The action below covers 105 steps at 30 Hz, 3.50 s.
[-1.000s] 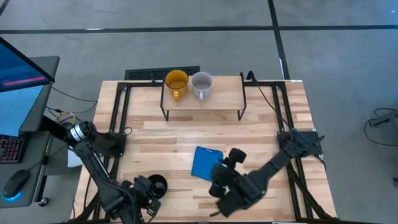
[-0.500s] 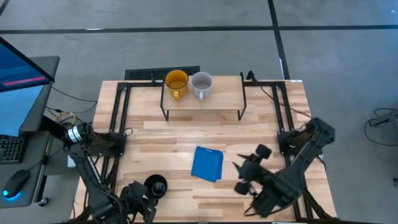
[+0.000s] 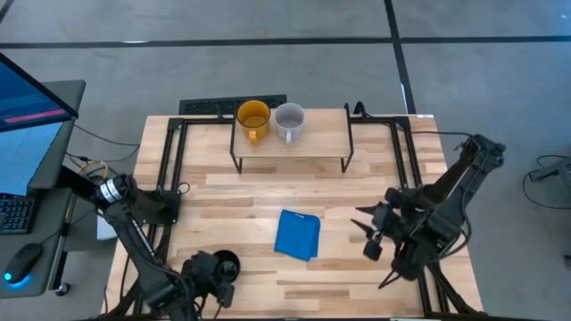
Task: Stack small to large cups/mugs on shelf
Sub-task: Put the black mug on the shelf
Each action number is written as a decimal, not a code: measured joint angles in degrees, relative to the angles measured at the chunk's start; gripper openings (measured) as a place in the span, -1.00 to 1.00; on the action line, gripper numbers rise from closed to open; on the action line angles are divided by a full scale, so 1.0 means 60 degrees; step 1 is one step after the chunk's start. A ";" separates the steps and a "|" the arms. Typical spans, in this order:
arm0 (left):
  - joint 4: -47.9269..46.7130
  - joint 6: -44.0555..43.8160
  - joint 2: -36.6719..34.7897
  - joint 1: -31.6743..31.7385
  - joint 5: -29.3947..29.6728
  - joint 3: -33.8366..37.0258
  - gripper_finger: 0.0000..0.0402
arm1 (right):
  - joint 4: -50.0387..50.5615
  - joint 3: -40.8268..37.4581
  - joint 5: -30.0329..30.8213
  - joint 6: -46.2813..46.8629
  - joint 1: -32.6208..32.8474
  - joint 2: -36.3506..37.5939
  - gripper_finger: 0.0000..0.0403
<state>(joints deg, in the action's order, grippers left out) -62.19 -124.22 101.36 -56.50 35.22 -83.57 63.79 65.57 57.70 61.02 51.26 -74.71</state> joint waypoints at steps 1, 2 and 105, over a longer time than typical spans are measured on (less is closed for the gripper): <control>0.0000 0.0000 0.0000 0.0089 0.0005 0.0000 -1.00 | -0.0031 -0.0255 -0.0063 -0.0004 -0.0001 0.0236 -0.10; 0.0000 0.0002 0.0000 0.0184 0.0015 0.0000 -1.00 | -0.0017 -0.0504 -0.0107 -0.0013 -0.0003 0.0481 -0.10; -0.0004 0.0180 -0.0004 0.1728 -0.0656 0.0004 -1.00 | -0.7927 -0.9436 -0.4461 -0.7250 -0.3693 1.1397 -0.10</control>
<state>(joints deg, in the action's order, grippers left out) -62.22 -123.14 101.34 -46.13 31.29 -83.55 16.23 8.95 30.94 17.52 29.10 -6.33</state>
